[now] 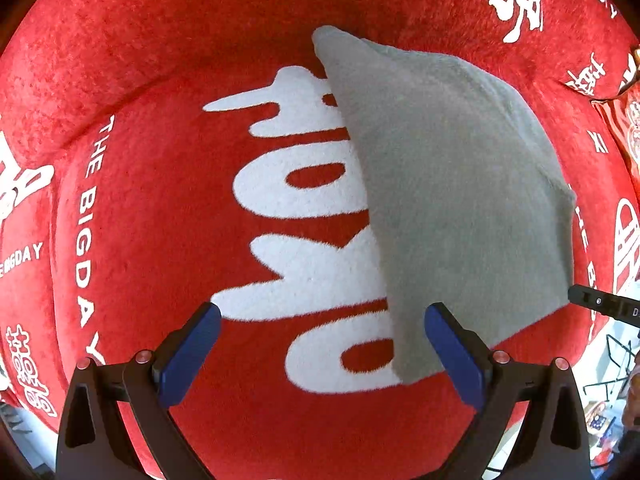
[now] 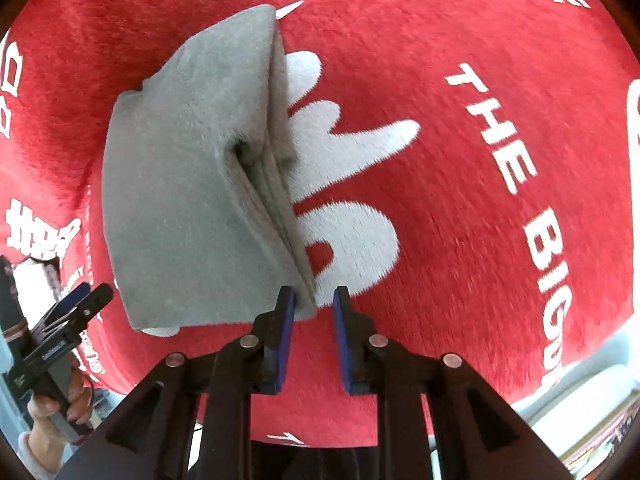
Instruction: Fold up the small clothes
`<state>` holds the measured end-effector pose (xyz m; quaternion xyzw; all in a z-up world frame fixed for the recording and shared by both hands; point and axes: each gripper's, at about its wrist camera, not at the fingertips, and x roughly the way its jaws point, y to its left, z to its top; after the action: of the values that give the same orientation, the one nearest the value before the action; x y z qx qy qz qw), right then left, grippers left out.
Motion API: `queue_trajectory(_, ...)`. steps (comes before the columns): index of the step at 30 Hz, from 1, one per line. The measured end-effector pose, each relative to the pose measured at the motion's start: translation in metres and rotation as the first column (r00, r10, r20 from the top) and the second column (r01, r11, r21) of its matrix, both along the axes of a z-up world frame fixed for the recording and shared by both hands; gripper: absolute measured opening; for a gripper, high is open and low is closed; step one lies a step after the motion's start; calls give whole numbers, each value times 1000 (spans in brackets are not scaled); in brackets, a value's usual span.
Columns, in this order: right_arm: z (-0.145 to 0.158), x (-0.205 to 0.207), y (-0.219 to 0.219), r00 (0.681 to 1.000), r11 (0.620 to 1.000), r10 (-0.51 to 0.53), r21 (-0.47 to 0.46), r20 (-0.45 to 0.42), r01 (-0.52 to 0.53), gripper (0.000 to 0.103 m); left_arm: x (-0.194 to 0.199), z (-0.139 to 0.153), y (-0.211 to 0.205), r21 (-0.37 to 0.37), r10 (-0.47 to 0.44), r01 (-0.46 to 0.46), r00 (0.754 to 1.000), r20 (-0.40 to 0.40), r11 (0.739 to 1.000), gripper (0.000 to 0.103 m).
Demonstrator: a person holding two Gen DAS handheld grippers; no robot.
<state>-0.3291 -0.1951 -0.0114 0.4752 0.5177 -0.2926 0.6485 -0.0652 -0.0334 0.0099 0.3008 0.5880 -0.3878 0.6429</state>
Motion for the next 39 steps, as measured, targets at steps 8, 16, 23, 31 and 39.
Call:
queue_trajectory(8, 28, 1, 31, 994, 995, -93, -22, 49, 94, 25, 8, 15, 21, -28, -10, 10, 1000, 4, 1000, 102)
queue_trajectory(16, 32, 29, 63, 995, 999, -46, -7, 83, 47, 40, 15, 20, 35, -36, -5, 6, 1000, 4, 999, 102)
queue_trajectory(23, 27, 46, 62, 996, 1000, -8, 13, 89, 7, 49, 20, 13, 33, -20, 39, -39, 999, 3, 999, 102)
queue_trajectory(31, 34, 51, 23, 992, 999, 35, 24, 120, -38, 60, 20, 9, 6, 20, 73, -73, 997, 6, 997, 102)
queue_trajectory(39, 33, 46, -25, 991, 998, 47, 33, 122, -51, 66, 13, 5, -29, 44, 98, -98, 995, 7, 994, 102)
